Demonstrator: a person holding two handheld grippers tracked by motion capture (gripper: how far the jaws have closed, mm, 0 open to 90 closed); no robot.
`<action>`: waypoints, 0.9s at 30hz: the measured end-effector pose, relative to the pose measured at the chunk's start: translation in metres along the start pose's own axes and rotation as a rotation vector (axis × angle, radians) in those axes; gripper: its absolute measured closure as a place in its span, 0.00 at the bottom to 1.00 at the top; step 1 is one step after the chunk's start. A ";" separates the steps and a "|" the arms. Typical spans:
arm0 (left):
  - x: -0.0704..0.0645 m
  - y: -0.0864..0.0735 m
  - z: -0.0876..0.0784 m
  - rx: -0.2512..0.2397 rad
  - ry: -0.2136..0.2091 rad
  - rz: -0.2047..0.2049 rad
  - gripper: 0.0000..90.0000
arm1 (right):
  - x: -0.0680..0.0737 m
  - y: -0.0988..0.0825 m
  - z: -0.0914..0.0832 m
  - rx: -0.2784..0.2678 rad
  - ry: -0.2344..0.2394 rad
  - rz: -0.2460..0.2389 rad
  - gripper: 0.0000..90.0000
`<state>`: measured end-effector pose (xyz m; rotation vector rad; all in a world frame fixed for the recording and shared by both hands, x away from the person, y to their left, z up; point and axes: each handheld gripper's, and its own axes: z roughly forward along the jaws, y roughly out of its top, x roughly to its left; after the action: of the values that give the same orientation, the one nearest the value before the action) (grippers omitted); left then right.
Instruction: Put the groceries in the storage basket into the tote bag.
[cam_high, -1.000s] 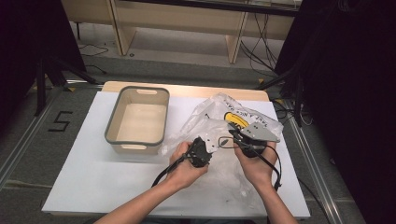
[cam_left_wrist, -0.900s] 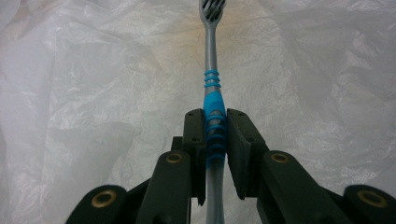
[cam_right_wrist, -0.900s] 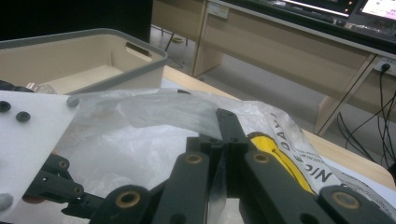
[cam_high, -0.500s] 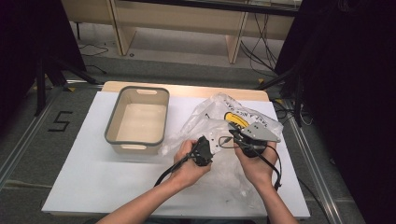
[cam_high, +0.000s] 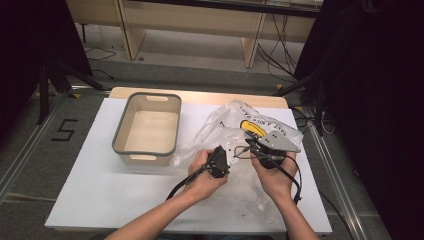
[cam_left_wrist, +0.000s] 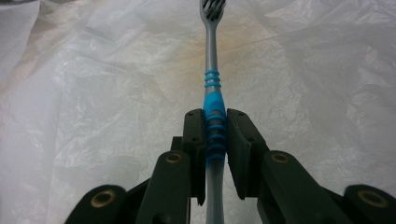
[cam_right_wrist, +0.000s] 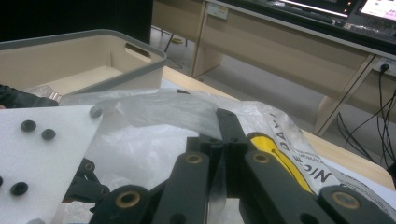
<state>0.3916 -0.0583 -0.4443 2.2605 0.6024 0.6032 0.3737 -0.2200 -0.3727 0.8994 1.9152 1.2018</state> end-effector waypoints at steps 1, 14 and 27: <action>0.000 0.000 0.000 -0.004 0.000 0.003 0.86 | 0.000 0.000 0.000 0.000 -0.001 0.000 1.00; 0.001 -0.001 -0.005 -0.031 -0.003 -0.003 0.70 | -0.001 0.000 -0.001 0.000 0.000 -0.001 1.00; 0.001 -0.012 -0.045 -0.054 -0.096 -0.076 0.58 | -0.001 -0.001 -0.001 0.003 -0.001 0.003 1.00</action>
<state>0.3631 -0.0267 -0.4241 2.1917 0.6138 0.4655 0.3734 -0.2220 -0.3726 0.9041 1.9158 1.2001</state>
